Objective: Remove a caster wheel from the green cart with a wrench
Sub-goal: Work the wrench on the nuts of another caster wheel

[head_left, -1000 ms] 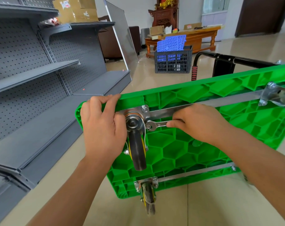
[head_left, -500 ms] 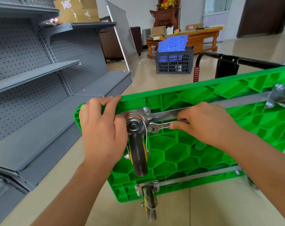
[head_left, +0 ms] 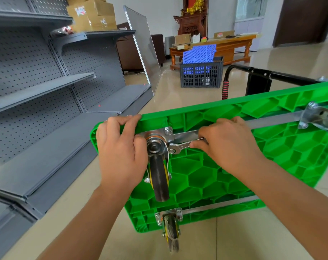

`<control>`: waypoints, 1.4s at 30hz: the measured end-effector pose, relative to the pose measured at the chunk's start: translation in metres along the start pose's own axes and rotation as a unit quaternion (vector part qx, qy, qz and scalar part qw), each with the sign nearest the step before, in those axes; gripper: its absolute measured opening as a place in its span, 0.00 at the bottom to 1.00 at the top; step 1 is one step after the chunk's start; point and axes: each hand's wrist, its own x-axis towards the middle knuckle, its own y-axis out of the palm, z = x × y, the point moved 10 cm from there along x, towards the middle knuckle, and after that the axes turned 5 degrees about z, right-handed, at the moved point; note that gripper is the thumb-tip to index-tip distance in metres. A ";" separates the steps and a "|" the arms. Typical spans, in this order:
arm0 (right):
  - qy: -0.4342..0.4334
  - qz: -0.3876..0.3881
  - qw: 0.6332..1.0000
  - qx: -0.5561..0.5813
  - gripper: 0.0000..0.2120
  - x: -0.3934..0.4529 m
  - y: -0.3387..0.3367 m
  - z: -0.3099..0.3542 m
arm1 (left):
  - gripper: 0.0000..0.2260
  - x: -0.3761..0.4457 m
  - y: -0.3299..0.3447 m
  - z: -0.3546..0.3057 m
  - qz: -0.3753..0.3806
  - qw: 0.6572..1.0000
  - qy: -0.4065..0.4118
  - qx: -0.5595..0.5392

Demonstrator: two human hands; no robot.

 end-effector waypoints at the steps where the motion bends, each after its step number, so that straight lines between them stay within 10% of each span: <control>1: 0.004 -0.019 1.000 0.002 0.20 -0.002 0.002 0.000 | 0.21 0.000 0.000 0.000 0.002 1.000 -0.001 0.001; 13: 0.094 0.058 0.991 0.080 0.24 -0.023 0.047 -0.020 | 0.22 0.001 0.001 -0.002 0.017 1.000 -0.005 0.009; 19: 0.246 0.211 0.796 0.511 0.25 -0.080 0.142 0.037 | 0.22 0.001 0.002 -0.002 0.004 1.000 -0.013 0.013; 24: 0.265 0.197 0.765 0.553 0.25 -0.084 0.142 0.045 | 0.22 0.000 -0.002 -0.004 0.002 1.000 -0.006 0.016; 42: 0.109 0.187 0.961 0.173 0.26 -0.041 0.049 -0.016 | 0.22 0.001 -0.002 -0.005 0.018 0.999 0.003 0.027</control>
